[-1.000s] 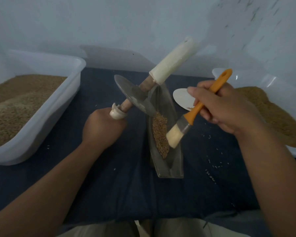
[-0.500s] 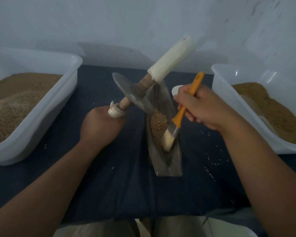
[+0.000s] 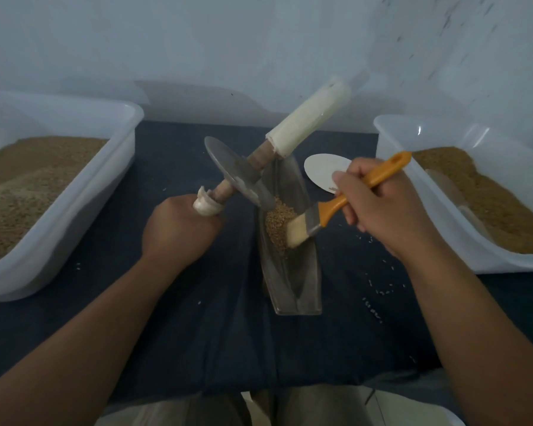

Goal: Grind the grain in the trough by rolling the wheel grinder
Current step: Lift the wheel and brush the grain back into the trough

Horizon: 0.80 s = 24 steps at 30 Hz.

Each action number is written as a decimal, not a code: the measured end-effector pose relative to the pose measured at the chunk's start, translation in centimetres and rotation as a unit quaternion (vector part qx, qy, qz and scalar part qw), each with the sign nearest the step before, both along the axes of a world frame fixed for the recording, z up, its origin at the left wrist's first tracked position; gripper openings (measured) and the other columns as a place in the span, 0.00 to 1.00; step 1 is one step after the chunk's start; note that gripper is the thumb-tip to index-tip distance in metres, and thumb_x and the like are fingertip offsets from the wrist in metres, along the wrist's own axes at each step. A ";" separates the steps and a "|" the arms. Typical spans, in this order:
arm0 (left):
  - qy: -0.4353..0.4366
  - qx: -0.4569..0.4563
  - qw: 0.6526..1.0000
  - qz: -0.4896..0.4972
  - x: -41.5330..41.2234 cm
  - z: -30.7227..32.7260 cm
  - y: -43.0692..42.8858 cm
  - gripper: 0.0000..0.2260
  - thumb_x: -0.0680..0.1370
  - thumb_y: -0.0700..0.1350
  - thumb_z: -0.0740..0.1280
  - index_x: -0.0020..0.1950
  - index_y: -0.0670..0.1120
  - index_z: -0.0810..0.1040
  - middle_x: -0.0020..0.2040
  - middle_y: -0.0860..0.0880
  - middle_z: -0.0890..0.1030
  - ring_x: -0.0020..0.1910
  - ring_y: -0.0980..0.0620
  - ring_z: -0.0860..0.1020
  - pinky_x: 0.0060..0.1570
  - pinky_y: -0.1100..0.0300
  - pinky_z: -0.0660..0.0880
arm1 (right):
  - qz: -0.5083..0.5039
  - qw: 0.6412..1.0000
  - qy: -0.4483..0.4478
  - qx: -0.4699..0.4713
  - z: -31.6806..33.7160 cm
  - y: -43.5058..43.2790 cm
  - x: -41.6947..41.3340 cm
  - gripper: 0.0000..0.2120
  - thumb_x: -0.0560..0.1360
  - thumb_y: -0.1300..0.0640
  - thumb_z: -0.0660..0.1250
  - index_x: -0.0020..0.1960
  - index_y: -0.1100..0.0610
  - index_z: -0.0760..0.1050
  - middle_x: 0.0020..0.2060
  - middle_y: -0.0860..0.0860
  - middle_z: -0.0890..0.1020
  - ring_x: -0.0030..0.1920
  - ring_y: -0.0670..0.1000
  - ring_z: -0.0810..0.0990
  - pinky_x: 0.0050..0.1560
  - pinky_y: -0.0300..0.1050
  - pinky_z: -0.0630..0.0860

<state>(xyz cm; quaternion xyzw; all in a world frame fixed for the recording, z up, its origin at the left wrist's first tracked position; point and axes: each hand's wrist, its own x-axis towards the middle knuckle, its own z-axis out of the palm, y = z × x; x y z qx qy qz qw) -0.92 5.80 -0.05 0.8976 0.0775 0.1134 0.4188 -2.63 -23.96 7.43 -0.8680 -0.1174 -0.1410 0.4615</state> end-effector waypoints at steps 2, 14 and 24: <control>-0.002 0.011 1.000 -0.005 0.1 -0.1 -0.1 0.03 0.70 0.56 0.67 0.41 0.65 0.79 0.31 0.54 0.80 0.34 0.52 0.80 0.33 0.56 0.71 | -0.007 0.999 0.003 0.034 -1.4 -0.4 -1.1 0.19 0.82 0.44 0.66 0.38 0.55 0.74 0.26 0.54 0.79 0.23 0.49 0.75 0.26 0.36 0.72; 0.005 0.089 0.996 -0.008 0.3 -1.0 -0.5 0.03 0.70 0.58 0.66 0.40 0.62 0.79 0.31 0.56 0.80 0.33 0.54 0.78 0.32 0.58 0.69 | -0.073 0.985 -0.126 -0.098 -4.5 -8.4 -3.6 0.08 0.83 0.47 0.69 0.61 0.42 0.81 0.48 0.42 0.86 0.45 0.44 0.86 0.45 0.43 0.83; 0.014 0.179 0.984 0.000 0.5 -1.2 -1.1 0.12 0.74 0.59 0.66 0.35 0.53 0.78 0.33 0.56 0.79 0.33 0.53 0.77 0.33 0.57 0.71 | 0.014 0.885 0.107 -0.453 -6.1 -9.6 -4.8 0.40 0.81 0.71 0.60 0.83 0.37 0.56 0.85 0.47 0.56 0.84 0.52 0.54 0.81 0.50 0.59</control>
